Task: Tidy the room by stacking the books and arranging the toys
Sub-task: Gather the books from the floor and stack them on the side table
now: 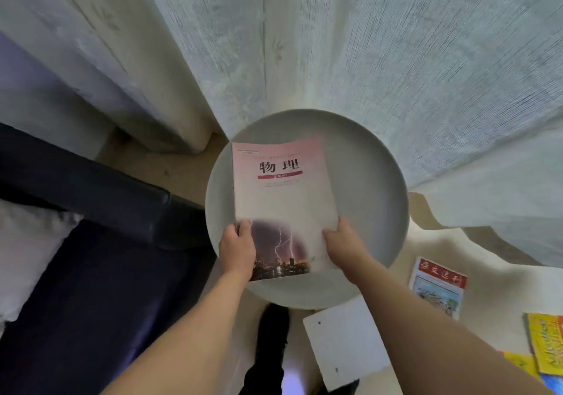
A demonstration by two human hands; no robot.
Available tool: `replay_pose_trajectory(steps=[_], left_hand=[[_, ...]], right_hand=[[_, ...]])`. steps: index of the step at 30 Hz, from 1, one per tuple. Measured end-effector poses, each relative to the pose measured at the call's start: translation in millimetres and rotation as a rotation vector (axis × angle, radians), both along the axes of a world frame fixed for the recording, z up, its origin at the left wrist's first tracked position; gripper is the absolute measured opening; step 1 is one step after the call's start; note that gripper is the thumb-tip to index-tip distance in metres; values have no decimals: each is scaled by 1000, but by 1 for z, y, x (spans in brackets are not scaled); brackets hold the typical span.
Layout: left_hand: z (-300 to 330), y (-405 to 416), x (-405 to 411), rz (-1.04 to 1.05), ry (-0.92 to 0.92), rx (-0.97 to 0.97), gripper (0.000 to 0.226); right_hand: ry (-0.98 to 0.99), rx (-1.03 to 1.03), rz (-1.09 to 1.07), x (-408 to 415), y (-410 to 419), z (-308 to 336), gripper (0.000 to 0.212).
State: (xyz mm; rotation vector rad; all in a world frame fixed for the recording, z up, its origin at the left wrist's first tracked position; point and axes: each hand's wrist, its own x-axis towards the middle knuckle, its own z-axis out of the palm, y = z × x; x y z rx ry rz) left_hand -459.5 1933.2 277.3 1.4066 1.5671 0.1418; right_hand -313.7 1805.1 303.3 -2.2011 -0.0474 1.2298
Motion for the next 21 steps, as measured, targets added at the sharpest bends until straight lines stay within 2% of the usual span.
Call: replay_pose_trajectory(steps=[4,7,9,12,17,21], left_hand=[[-54,9,3,0,135,-55,37],[-69,13,2,-68,246,10,27],[-68,13,2,-114,252,45,42],[-67,17,4,-41,192,-9,53],[-63,27,13,19,127,-53,50],[-68,27,18,3,198,20,47]], right_hand=[[23,-13,10,-3,13,-64,34],[24,-66,-31,-13,14,-88,32],[25,-100,-50,-15,13,-94,30],[16,-116,-44,-13,14,-91,32],[-35,-108,-47,0,22,-87,33],[-181,-148,19,1,20,-93,31]])
